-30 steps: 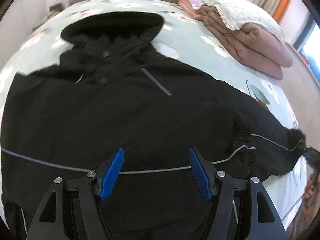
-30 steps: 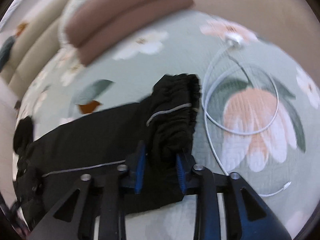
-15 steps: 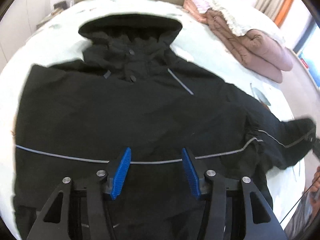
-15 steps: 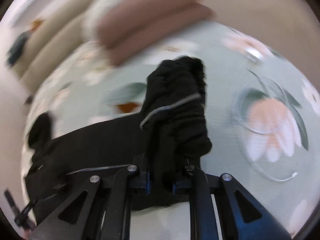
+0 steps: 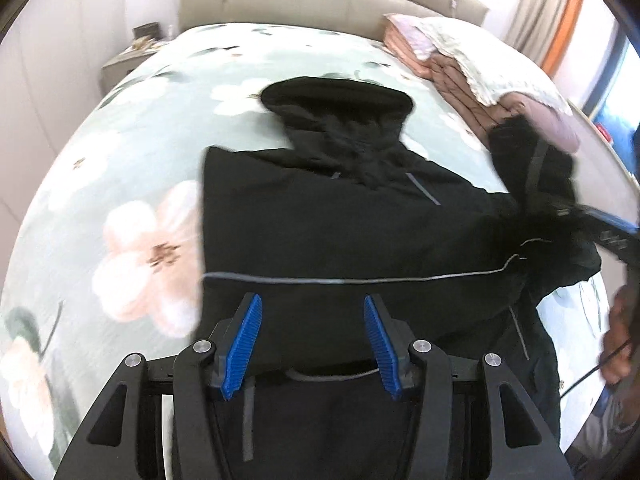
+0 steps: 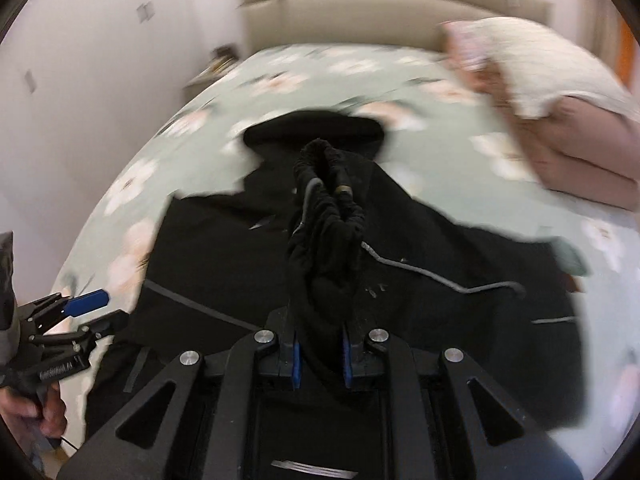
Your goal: Fold large clothes
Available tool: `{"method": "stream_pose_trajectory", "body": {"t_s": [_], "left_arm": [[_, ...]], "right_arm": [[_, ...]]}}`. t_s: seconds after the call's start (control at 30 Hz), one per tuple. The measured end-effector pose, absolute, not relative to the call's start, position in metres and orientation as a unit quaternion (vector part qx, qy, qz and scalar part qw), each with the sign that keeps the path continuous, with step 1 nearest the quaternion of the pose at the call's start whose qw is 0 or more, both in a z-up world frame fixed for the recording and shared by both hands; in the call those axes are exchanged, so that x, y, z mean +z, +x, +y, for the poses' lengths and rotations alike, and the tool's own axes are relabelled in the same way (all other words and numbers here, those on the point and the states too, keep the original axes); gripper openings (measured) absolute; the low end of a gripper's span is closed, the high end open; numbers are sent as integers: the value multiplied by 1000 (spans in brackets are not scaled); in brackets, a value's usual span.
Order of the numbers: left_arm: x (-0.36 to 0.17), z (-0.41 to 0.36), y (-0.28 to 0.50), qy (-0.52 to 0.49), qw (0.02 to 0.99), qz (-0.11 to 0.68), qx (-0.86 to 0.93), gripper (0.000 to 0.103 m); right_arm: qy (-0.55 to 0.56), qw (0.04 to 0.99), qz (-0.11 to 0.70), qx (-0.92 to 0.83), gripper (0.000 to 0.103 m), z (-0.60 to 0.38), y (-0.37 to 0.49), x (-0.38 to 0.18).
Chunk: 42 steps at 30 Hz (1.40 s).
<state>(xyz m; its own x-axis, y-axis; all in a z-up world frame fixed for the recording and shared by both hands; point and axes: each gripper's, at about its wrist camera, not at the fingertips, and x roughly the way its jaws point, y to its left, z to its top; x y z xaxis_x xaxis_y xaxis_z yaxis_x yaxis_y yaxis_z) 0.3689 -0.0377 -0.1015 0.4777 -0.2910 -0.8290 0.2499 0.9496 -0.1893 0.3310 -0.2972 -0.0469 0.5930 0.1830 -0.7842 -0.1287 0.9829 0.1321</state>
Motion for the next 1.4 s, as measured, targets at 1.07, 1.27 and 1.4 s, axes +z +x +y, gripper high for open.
{"method": "stream_pose_trajectory", "body": {"t_s": [1.07,1.27,1.4], "left_arm": [[-187,-46,453,-186,782,559,-204,42],[-152,-18,459,-235,813,497,-191,17],[-149,14,464,-237,796,511,-221,17]], "right_arm": [[131,843,520,39,74,-336,302,-119],[123,856,502,-10,74,-382,314,-110],[111,854,508,-28,74,-397,323,-114]]}}
